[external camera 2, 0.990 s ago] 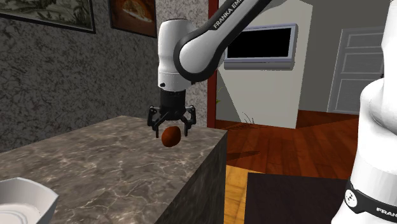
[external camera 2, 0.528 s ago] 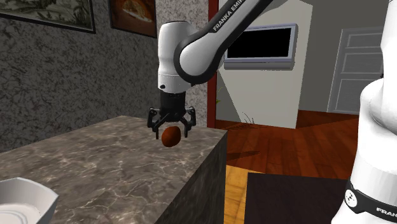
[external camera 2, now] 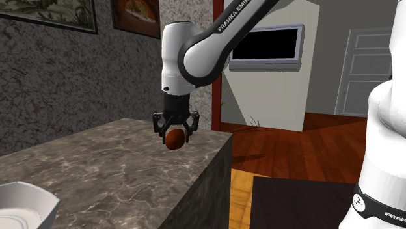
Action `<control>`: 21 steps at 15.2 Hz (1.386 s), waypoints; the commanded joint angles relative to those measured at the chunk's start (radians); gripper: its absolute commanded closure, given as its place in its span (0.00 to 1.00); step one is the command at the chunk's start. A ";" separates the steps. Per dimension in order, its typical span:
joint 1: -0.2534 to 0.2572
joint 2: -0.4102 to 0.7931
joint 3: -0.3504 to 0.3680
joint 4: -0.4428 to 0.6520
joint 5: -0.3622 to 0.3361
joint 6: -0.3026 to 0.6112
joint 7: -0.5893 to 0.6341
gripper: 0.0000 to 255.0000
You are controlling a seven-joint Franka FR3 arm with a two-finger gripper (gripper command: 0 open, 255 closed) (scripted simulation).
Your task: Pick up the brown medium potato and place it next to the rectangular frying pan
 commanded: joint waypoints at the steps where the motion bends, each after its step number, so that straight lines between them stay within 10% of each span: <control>1: 0.000 0.000 0.000 0.000 0.000 0.000 0.000 1.00; 21: 0.005 -0.140 0.001 0.117 0.062 -0.252 -0.062 1.00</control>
